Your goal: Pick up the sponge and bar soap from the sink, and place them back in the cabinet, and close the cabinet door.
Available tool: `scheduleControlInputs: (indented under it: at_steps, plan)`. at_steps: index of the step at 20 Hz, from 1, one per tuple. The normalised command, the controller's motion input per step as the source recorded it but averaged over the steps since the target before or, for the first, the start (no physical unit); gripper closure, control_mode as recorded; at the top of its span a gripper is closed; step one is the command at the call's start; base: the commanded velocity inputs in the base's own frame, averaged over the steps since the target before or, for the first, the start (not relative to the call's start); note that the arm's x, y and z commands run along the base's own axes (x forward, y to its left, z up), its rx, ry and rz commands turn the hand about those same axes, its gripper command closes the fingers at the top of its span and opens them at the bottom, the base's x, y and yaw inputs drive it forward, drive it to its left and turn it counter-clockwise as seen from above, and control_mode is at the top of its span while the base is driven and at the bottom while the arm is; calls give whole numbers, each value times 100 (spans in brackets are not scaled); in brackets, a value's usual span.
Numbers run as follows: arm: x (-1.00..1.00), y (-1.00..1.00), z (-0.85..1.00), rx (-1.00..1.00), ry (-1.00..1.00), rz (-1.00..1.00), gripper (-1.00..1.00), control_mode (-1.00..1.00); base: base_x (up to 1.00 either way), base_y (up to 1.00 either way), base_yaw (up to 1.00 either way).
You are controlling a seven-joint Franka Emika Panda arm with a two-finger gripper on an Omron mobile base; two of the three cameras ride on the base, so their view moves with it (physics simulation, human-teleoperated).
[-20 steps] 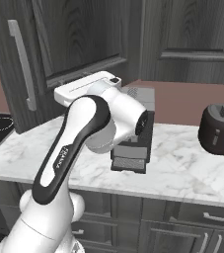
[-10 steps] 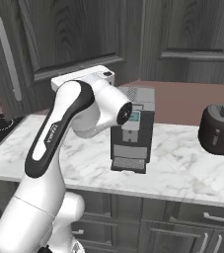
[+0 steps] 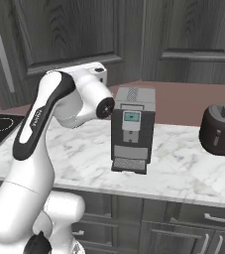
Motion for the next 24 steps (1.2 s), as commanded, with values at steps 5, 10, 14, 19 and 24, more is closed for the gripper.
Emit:
scheduleControlInputs:
  at_steps: [5, 10, 14, 19, 24]
  plan:
    - [31, 24, 0, 0, -1, -19, -100, -100, 0, 0, 0]
    - [18, 28, 0, 0, -3, -23, -100, -100, 0, 0, 0]
    - [14, 33, 0, 0, -3, -23, -100, -100, 0, 0, 0]
    - [18, 33, 0, 0, -2, -22, -100, -100, 0, 0, 0]
    - [22, 31, 0, 0, -2, -21, -100, -100, 0, 0, 0]
